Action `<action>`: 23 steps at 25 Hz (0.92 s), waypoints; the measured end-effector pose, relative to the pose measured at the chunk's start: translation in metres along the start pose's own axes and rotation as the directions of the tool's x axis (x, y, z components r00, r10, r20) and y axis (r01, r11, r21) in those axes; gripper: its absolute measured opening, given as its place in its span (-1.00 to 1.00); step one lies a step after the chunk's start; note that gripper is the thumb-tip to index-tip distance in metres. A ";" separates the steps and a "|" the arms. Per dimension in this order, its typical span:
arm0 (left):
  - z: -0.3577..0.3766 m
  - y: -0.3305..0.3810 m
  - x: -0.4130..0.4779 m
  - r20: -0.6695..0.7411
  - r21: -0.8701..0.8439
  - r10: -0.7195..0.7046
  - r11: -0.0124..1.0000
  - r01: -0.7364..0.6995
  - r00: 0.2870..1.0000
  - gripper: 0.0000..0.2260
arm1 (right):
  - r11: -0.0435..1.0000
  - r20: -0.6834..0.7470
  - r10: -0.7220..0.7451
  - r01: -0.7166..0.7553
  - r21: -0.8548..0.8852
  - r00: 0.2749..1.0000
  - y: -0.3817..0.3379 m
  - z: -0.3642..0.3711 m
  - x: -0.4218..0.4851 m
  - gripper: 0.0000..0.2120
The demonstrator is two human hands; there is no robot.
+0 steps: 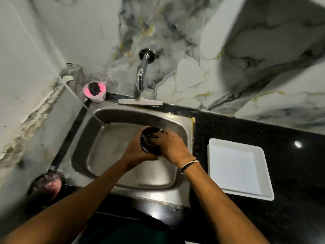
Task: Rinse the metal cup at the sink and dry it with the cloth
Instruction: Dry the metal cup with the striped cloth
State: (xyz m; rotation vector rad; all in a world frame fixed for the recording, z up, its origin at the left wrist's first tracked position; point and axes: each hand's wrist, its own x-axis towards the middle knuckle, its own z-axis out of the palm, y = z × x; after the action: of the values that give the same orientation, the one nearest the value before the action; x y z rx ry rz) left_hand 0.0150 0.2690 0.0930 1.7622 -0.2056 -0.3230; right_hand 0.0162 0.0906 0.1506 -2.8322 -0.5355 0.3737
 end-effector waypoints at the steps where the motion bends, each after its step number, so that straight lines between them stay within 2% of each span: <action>1: -0.017 0.003 -0.001 -0.014 -0.009 0.027 1.000 -0.027 1.000 -0.04 | 1.000 -0.036 -0.019 0.019 -0.013 0.999 -0.014 -0.008 0.007 -0.61; 2: -0.033 0.006 -0.002 -0.023 -0.042 0.021 0.999 -0.022 1.000 -0.03 | 0.992 -0.064 -0.121 0.119 -0.032 0.991 -0.030 -0.015 0.013 -0.60; 4: -0.062 0.012 -0.003 -0.055 -0.066 0.026 0.997 -0.029 0.998 0.01 | 0.951 -0.029 -0.308 0.307 -0.035 0.951 -0.052 -0.024 0.024 -0.55; 6: -0.083 0.014 -0.004 -0.045 -0.051 0.056 0.997 -0.058 0.997 0.08 | 0.954 0.012 -0.285 0.285 -0.095 0.958 -0.066 -0.037 0.036 -0.49; 8: -0.097 0.014 -0.002 -0.043 -0.074 0.052 0.996 -0.055 0.998 0.06 | 0.954 0.006 -0.239 0.236 -0.182 0.971 -0.078 -0.051 0.051 -0.52; 10: -0.112 0.016 0.002 -0.062 -0.096 0.048 0.994 -0.054 0.997 0.06 | 0.930 -0.010 -0.356 0.353 -0.105 0.935 -0.096 -0.057 0.056 -0.55; 12: -0.126 0.021 0.005 -0.037 -0.095 0.065 0.993 -0.068 0.997 0.10 | 0.899 -0.009 -0.425 0.421 -0.121 0.905 -0.105 -0.056 0.055 -0.49; 15: -0.134 0.026 0.010 -0.018 -0.055 0.071 0.996 -0.072 0.997 0.12 | 0.873 0.078 -0.323 0.329 -0.361 0.943 -0.108 -0.064 0.063 -0.48; 18: -0.135 0.034 0.017 -0.051 0.031 0.108 0.994 -0.106 0.993 0.11 | 0.809 0.058 -0.144 0.151 -0.568 0.988 -0.120 -0.078 0.073 -0.56; 21: -0.136 0.046 0.025 -0.046 0.177 0.201 0.966 -0.190 0.978 0.10 | 0.717 0.081 -0.051 0.093 -0.691 0.995 -0.127 -0.083 0.071 -0.69; 23: -0.131 0.052 0.028 -0.020 0.254 0.238 0.940 -0.226 0.971 0.10 | 0.713 0.136 0.000 0.095 -0.695 0.991 -0.127 -0.088 0.068 -0.73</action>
State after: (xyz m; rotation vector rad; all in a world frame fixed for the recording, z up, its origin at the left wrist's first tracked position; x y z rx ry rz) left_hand 0.0860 0.3704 0.1662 1.9690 -0.4305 -0.0829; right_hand 0.0617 0.2162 0.2539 -3.5308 -0.9527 0.4072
